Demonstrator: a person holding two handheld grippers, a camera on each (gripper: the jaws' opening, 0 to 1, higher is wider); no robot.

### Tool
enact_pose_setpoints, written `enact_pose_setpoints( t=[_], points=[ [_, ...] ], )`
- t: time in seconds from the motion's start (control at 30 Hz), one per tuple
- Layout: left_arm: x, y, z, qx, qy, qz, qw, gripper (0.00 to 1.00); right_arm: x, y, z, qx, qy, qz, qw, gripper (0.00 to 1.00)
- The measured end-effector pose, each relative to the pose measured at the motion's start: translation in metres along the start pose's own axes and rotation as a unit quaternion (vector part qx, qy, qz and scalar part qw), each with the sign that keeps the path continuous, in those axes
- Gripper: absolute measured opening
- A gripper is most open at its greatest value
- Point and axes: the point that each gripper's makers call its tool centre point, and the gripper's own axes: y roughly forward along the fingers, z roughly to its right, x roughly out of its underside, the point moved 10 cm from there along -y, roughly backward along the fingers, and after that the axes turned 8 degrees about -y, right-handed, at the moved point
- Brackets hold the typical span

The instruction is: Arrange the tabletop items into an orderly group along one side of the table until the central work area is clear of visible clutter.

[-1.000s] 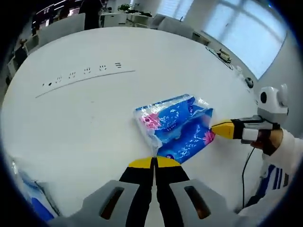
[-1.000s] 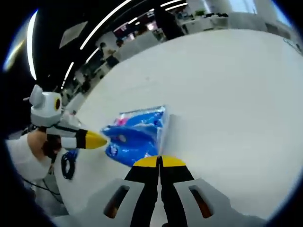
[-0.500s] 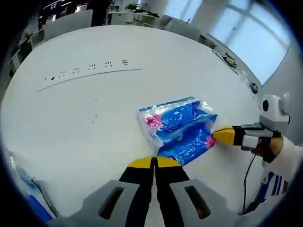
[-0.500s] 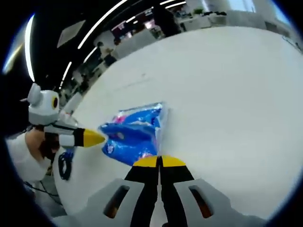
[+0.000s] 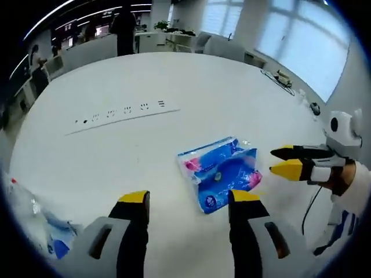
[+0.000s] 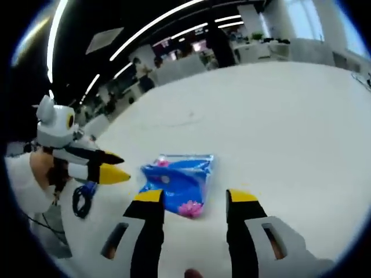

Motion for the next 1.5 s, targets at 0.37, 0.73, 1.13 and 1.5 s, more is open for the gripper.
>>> enact_pose_setpoints(
  t=[0.37, 0.73, 1.13, 1.5],
  points=[
    [0.01, -0.056, 0.001, -0.008, -0.007, 0.044, 0.999, 0.84, -0.002, -0.053, -0.009, -0.01, -0.015, 0.018, 0.9997, 0.64],
    [0.036, -0.089, -0.006, -0.015, -0.021, 0.064, 0.9976, 0.83, 0.005, -0.082, -0.025, -0.016, -0.012, 0.017, 0.9996, 0.62],
    [0.081, -0.138, -0.038, -0.033, -0.041, 0.09, 0.9946, 0.82, 0.023, -0.11, -0.03, -0.019, 0.003, 0.018, 0.9997, 0.6],
    [0.128, -0.178, -0.079, -0.084, -0.115, 0.107, 0.9841, 0.8, 0.042, -0.143, -0.023, 0.012, 0.048, 0.034, 0.9982, 0.58]
  ],
)
